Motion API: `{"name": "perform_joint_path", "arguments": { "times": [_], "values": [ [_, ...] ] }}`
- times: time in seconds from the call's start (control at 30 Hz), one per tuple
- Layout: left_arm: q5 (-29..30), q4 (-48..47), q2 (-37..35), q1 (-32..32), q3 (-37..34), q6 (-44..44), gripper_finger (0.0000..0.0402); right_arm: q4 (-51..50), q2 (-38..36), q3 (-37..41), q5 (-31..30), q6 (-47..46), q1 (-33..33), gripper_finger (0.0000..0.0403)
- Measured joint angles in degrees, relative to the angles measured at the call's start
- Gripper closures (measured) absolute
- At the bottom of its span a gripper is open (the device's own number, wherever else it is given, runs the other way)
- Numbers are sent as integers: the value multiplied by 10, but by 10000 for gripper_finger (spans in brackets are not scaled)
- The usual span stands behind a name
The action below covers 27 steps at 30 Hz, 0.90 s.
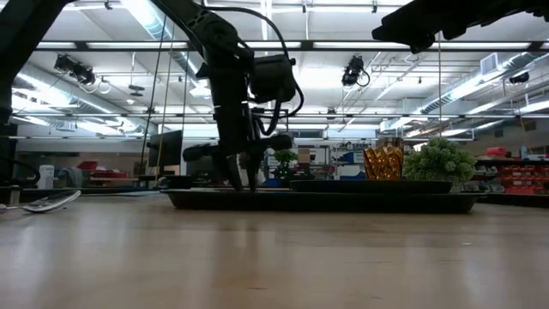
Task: Pick and place plate/cup/fork/spoon on tray
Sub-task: Put the orange fork on the black tray at the left side of the black plate, then put the orange spoon on the black tray at the left side of the orange fork
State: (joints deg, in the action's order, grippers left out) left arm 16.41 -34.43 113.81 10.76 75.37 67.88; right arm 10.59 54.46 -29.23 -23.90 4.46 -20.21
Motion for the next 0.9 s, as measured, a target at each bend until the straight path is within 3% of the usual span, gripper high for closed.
{"name": "perform_joint_path", "arguments": {
  "times": [0.13,0.23,0.4,0.9],
  "values": [
    [-17,-6,-33,-13,0,-28,293,-3,0,0,0,-4,0,232],
    [-84,-32,-60,-36,0,-44,293,-8,0,0,0,-5,0,232],
    [-161,-93,-97,-103,0,1,305,-9,0,0,1,-11,0,232],
    [-160,-354,-114,-337,0,278,370,-16,0,0,2,-20,0,232]
  ]
}}
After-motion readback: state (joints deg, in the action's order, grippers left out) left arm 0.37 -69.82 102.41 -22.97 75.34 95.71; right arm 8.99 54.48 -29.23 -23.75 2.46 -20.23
